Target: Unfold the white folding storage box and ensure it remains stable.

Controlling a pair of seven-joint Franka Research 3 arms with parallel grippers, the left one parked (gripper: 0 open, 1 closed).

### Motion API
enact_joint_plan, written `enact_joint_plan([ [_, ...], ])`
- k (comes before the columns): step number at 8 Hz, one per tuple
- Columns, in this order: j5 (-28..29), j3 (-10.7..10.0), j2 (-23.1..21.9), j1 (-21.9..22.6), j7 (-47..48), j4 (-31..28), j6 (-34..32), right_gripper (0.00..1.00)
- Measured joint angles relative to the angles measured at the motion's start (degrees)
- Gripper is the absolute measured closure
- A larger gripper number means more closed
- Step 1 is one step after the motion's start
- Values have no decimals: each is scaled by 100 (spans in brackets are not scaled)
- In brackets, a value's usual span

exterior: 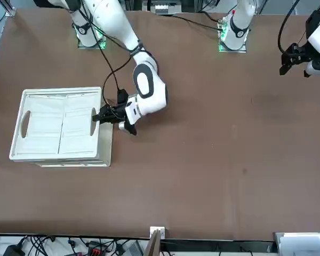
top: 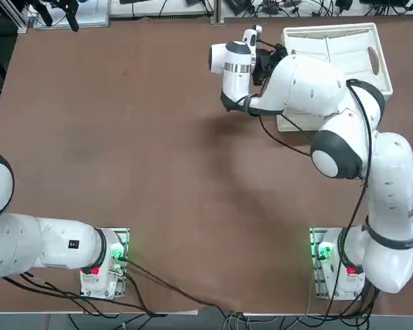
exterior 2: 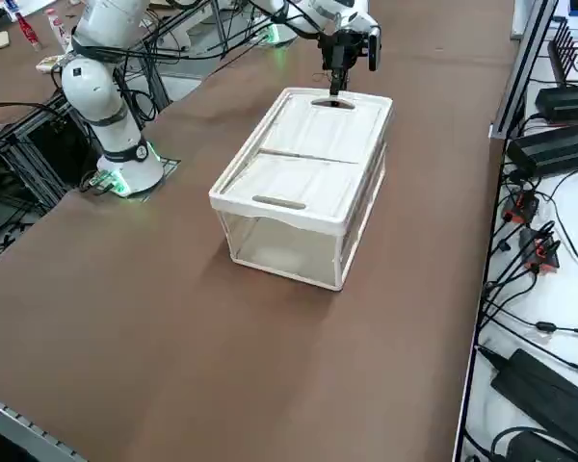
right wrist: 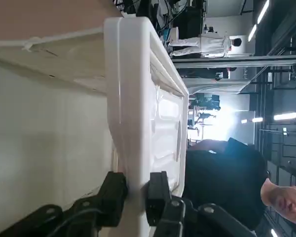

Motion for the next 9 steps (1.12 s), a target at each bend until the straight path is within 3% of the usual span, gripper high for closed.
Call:
enact_joint_plan([
  [9, 0, 0, 5, 9, 3, 0, -51, 74],
])
